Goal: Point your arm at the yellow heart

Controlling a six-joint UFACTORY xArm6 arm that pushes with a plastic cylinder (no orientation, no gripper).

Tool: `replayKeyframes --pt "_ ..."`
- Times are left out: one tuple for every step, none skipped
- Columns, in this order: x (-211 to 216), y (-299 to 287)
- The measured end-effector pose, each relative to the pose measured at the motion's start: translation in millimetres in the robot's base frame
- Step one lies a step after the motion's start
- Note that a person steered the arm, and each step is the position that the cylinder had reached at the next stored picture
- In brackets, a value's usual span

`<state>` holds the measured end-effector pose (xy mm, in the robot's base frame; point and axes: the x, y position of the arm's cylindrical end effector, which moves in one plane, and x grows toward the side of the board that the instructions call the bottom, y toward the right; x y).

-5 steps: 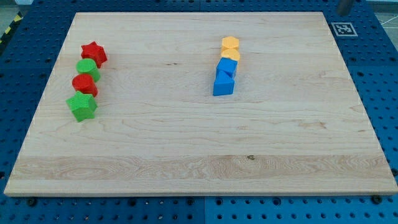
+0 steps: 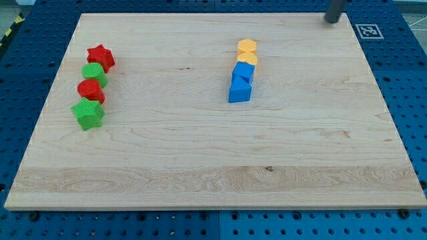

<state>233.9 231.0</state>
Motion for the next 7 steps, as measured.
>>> replayKeyframes --pt "4.8 -4.1" --pt "7.4 -7.5" --pt "57.1 -45.7" --pt "57.5 -46.8" --pt "103.4 -61.2" --pt "118.3 -66.0" --pt "132.2 -88.8"
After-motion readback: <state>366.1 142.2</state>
